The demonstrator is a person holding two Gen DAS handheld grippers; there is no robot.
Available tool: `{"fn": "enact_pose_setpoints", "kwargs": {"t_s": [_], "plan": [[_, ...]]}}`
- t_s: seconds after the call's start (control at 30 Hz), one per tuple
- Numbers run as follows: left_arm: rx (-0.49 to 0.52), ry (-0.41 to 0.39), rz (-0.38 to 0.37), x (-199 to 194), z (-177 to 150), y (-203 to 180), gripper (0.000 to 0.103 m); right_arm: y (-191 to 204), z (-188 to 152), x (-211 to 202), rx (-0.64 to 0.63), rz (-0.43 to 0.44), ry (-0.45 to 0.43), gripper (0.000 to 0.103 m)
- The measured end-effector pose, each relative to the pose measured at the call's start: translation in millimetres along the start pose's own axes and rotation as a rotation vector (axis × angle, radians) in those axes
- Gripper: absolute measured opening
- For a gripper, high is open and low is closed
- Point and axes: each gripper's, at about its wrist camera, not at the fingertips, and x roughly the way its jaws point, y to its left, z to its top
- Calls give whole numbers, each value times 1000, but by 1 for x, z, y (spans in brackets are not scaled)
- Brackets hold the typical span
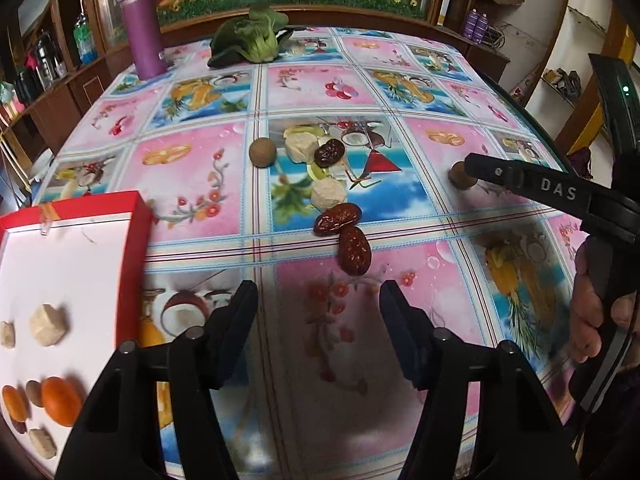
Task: Organize fruits
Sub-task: 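Grasp a dark red date with the left gripper while the right gripper grasps a brown kiwi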
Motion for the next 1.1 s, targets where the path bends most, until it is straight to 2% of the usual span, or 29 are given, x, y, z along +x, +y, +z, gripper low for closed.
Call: {"fn": "enact_pose_setpoints", "kwargs": {"t_s": [0.2,0.27,0.3,0.4,0.5,0.57,0.7,0.83,1.1], "plan": [[-17,14,-29,10,7,-4,64,-5,1,11,19,17,14,33],[-18,16,-25,15,10,-6,59,-4,0,14,8,16,17,33],[-23,20,-27,19,11,-6,54,-4,0,15,6,20,19,32],[-14,3,-18,21,15,-8,52,-1,0,18,-21,11,10,28],[-4,-5,-17,23,17,-12,41,-1,0,18,-35,10,2,25],[20,-13,-11,25,18,-16,39,-2,0,19,-41,4,-2,22],[51,-36,7,25,16,-19,31,-1,-1,18,-50,1,-7,22],[29,-39,-1,24,16,-11,21,-1,-2,18,-48,1,-8,22],[-31,-42,-19,11,6,6,21,13,-7,6,-68,46,-40,22]]}}
